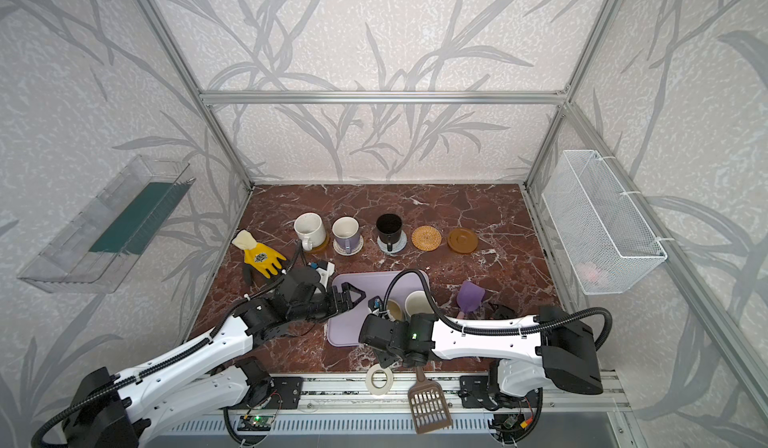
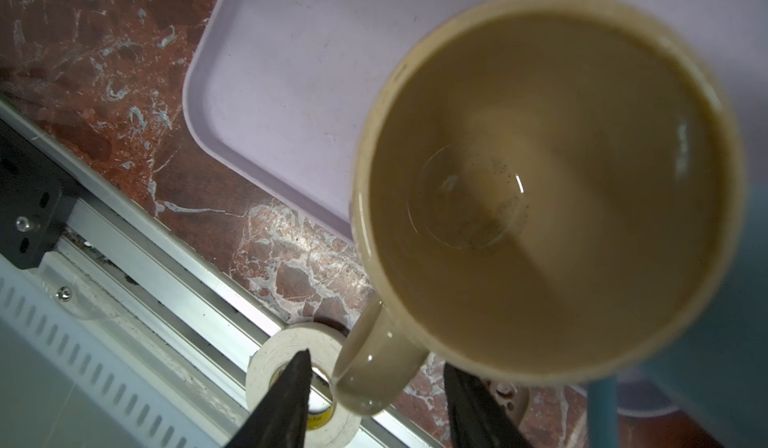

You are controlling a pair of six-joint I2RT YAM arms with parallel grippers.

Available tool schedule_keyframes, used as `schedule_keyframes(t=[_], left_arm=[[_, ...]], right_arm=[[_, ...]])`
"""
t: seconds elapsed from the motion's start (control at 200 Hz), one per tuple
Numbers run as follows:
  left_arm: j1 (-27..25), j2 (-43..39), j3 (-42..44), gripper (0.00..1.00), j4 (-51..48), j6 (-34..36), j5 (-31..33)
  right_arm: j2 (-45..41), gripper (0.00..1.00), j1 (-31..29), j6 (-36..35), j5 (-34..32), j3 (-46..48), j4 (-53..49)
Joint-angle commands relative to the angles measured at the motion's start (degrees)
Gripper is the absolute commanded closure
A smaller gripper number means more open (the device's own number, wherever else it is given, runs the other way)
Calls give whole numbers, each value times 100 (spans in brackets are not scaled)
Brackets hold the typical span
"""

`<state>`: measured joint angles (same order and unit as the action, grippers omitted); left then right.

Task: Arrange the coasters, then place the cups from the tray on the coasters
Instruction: 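Lower the right gripper into the tray toward the cream mug handle, then close the right gripper on the cream mug rim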

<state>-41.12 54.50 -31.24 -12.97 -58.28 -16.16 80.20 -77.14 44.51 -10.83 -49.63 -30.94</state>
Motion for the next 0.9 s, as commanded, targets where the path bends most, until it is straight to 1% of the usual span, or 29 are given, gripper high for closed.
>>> schedule_keyframes(t=[0.0, 0.105, 0.2, 0.275, 0.36, 0.41, 0.525, 0.605, 0.73, 0.82, 0.895], left_arm=[[25, -52, 72, 3, 131, -35, 124], [106, -92, 212, 3, 502, -93, -157], [145, -214, 169, 3, 241, -12, 7], [166, -344, 195, 3, 104, 14, 140], [176, -420, 268, 3, 108, -46, 177], [183, -416, 311, 3, 145, -84, 170], [182, -364, 449, 3, 433, -252, 90], [179, -344, 513, 4, 584, -315, 84], [178, -344, 512, 4, 563, -303, 119], [184, -344, 510, 4, 574, -313, 146], [182, -335, 581, 4, 795, -425, 178]], right_arm=[[236, 51, -12, 62, -329, -91, 102], [440, 54, 1, -10, -402, -239, 35], [474, 58, 36, -36, -562, -207, 172], [521, 59, 151, -64, -539, -203, 267], [629, 61, 240, -132, -482, -255, 365], [705, 66, 244, -190, -487, -300, 366], [923, 69, 295, -250, -554, -372, 331], [986, 69, 407, -241, -491, -331, 399], [1022, 65, 446, -286, -588, -360, 446], [1090, 64, 453, -368, -735, -448, 366], [1153, 65, 463, -412, -809, -469, 384]])
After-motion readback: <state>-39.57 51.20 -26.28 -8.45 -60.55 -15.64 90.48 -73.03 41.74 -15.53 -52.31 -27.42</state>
